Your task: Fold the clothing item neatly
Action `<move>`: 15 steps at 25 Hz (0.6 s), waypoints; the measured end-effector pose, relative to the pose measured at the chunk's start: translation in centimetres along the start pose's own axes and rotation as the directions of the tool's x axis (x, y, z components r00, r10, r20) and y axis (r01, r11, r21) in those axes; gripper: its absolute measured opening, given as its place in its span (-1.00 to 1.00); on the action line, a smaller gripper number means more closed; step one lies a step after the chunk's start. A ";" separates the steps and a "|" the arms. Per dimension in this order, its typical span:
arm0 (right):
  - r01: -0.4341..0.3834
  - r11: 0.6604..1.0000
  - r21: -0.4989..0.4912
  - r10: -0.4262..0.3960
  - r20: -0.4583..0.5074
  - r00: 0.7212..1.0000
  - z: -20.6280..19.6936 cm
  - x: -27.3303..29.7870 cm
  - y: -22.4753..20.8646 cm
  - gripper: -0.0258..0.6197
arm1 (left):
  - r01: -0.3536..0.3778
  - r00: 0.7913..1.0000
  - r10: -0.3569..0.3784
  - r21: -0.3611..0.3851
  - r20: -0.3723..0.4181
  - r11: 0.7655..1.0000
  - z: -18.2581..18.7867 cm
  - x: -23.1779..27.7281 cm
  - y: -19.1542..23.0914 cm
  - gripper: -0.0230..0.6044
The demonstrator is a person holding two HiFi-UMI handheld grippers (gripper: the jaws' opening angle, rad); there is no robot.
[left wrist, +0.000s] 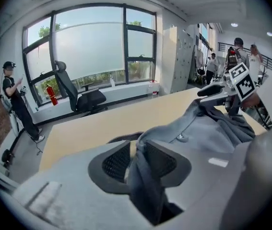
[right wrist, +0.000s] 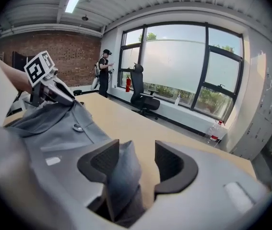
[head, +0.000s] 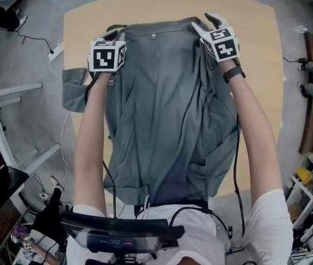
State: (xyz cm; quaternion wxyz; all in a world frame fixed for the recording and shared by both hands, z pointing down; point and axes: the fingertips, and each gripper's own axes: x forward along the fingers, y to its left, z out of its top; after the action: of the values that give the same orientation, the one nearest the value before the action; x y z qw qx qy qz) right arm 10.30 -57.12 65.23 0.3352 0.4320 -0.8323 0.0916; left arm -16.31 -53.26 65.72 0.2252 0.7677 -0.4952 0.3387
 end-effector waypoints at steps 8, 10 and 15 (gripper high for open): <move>0.004 0.987 0.163 -0.034 0.182 0.983 1.6 -10.9 -0.2 -0.34 | -0.002 0.995 0.014 -0.113 0.100 0.994 -2.7 -8.8 -0.8 -0.47; -0.028 0.987 0.160 -0.005 0.203 0.979 1.0 -13.6 2.1 -0.34 | -0.012 0.993 0.029 -0.150 0.115 0.989 -5.1 -12.4 -1.2 -0.47; -0.131 0.984 0.120 0.103 0.218 0.970 -0.7 -18.7 11.0 -0.32 | -0.027 0.996 0.043 -0.206 0.073 0.978 -13.4 -20.2 -4.5 -0.47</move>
State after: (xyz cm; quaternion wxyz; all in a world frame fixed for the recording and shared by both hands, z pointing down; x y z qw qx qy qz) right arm 9.52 -37.84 55.35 0.2094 0.4106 -0.8793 0.1202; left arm -21.81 -30.02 59.60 0.2779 0.7441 -0.5492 0.2598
